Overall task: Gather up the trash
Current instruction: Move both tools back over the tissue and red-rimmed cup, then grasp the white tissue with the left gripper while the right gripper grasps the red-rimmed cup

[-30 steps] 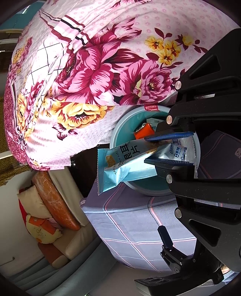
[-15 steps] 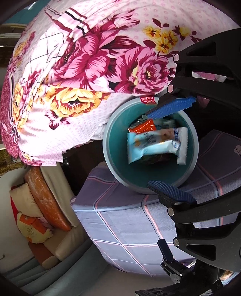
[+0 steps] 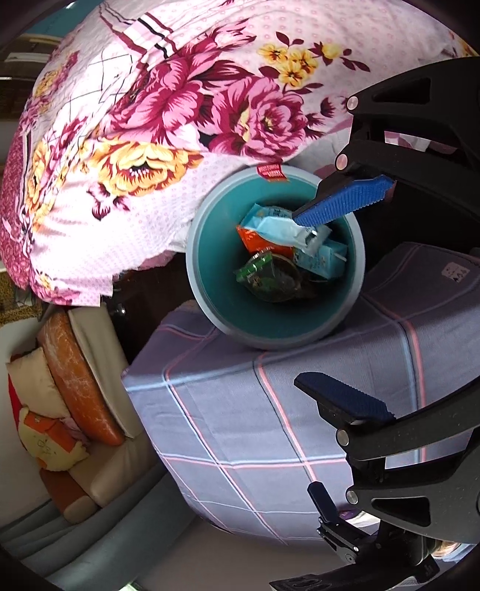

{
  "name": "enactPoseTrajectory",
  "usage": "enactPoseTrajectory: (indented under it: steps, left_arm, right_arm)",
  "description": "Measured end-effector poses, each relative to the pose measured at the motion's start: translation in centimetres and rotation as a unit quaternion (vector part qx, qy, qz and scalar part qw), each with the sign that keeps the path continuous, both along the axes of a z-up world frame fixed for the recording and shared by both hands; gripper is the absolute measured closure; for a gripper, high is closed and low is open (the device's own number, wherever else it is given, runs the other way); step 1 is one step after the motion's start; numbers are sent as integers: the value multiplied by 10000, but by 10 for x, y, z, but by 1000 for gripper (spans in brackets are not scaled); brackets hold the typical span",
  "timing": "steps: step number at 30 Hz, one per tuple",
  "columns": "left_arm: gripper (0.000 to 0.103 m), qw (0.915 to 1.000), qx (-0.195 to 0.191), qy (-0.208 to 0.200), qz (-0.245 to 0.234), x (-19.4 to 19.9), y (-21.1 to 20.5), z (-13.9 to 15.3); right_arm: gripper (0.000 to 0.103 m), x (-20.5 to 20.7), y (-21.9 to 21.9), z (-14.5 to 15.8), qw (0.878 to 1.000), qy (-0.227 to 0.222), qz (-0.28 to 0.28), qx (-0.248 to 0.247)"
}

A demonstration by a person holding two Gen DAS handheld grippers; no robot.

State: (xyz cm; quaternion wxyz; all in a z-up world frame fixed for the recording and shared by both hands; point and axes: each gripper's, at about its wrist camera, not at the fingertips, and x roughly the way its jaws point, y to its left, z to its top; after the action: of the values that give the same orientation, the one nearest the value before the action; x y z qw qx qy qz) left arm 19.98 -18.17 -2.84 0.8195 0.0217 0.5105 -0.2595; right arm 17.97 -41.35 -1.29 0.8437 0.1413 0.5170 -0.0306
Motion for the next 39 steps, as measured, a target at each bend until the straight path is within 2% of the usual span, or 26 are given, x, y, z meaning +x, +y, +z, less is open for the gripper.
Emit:
enactPoseTrajectory:
  steps: [8,15,25,32,39]
  left_arm:
    - [9,9992,42,-85,393,-25,61,4]
    - [9,9961,138,-149,863,-47,127,4]
    - [9,9864,303,27,1616,-66,215,-20]
    - [9,9829,342,251,1794,-67,238,-43]
    - [7,9839,662,94,1660,-66,228,-56]
  right_arm:
    - [25,-10,49,14,9994,-40,345,28]
    - [25,-17,108,15,9963,51,854,42]
    - [25,-22,182,2,9901,249,1377,128]
    - [25,-18,212,-12,9873,436,1516,186]
    - [25,-11,234,-17,9850,535,1639,121]
